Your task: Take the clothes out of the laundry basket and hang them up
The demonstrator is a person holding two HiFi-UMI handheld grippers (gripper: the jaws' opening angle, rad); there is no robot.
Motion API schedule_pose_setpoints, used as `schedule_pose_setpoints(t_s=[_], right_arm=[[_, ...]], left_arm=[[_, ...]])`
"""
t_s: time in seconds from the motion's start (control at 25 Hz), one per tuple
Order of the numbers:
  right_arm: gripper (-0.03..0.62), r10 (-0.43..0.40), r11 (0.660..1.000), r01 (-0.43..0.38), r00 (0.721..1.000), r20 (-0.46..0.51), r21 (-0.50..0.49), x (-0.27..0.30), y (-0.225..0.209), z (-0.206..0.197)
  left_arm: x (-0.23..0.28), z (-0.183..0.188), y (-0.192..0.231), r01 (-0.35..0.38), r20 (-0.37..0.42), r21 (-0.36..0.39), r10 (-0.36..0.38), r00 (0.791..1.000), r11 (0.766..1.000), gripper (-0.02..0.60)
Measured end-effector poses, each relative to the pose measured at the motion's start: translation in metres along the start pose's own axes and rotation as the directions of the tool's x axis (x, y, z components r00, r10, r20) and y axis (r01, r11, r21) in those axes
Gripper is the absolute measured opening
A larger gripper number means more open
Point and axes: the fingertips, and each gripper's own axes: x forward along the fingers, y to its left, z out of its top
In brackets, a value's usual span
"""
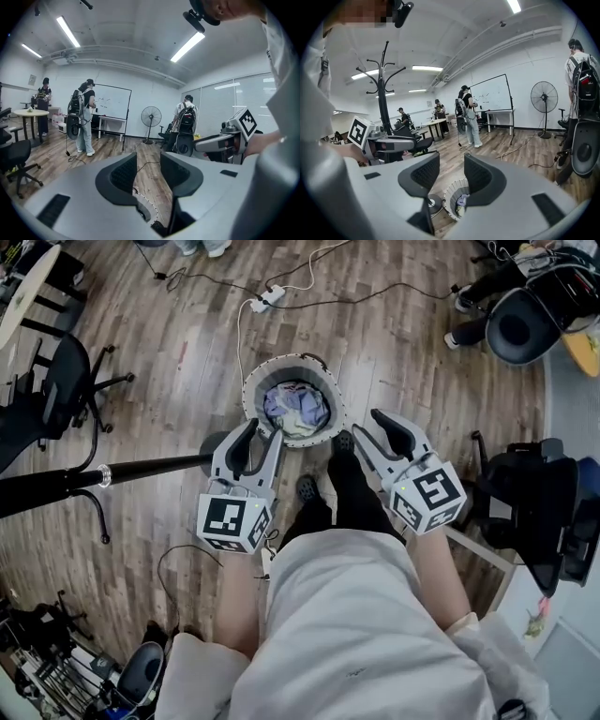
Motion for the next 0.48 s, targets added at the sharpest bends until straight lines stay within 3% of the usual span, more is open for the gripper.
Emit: schedule_pose_setpoints(t_s=[0.48], right_arm=[[0.180, 0.157, 0.987, -0.158, 0.974, -0.164, 0.006, 0.064, -0.028, -0.041]], left_arm=[[0.043, -0.029, 0.007, -0.088, -0.073, -0.069, 0.083, 0.994, 0.994, 0.150]])
